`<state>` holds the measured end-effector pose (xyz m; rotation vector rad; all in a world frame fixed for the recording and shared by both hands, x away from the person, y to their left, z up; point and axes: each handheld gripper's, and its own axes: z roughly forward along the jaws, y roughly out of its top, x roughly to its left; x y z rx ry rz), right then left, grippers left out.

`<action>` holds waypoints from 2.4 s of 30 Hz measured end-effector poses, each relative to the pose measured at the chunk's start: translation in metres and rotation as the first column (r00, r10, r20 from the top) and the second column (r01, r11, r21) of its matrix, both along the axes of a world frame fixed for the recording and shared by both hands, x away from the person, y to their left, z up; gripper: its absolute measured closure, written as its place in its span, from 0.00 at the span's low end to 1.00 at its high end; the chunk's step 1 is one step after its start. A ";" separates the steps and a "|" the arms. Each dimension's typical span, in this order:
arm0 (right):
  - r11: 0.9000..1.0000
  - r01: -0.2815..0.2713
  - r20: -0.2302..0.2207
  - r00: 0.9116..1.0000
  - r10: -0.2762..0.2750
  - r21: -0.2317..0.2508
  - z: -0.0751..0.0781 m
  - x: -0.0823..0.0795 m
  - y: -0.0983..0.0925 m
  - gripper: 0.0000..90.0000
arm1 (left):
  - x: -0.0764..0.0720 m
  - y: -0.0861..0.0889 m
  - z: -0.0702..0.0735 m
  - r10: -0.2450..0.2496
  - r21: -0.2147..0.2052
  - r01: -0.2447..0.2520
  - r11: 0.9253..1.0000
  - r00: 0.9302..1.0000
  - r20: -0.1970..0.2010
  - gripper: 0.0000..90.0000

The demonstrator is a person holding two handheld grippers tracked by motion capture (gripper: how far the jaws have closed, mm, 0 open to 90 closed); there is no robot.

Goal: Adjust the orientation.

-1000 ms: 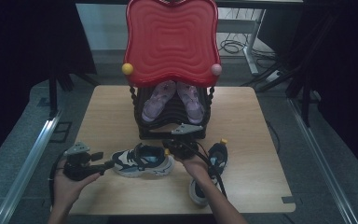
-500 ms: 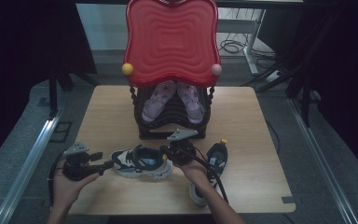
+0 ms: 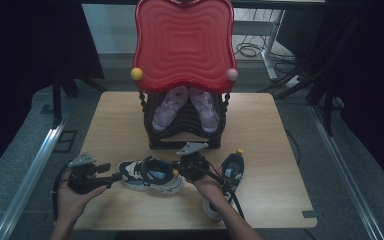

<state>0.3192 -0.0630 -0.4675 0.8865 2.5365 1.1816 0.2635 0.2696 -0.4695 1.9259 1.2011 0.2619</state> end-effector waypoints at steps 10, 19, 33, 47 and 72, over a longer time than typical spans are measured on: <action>0.998 -0.062 -0.004 0.998 0.062 0.013 -0.001 -0.023 0.004 1.00 | 0.000 0.001 -0.001 0.003 0.001 -0.003 1.000 1.000 -0.001 0.39; 0.995 -0.092 0.005 0.996 0.092 0.027 -0.003 -0.044 0.007 1.00 | 0.000 0.005 0.001 0.015 -0.003 -0.015 1.000 1.000 0.006 0.39; 0.990 -0.129 0.001 0.992 0.129 0.064 -0.006 -0.060 0.014 1.00 | 0.000 0.008 0.001 0.029 -0.007 -0.029 1.000 1.000 0.010 0.39; 0.974 -0.195 -0.013 0.980 0.198 0.113 -0.012 -0.068 0.025 1.00 | -0.001 0.011 0.002 0.036 -0.010 -0.036 0.999 0.999 0.013 0.39; 0.952 -0.277 -0.054 0.957 0.286 0.130 -0.034 -0.079 0.057 1.00 | -0.003 0.021 0.004 0.064 -0.023 -0.063 0.998 0.998 0.025 0.39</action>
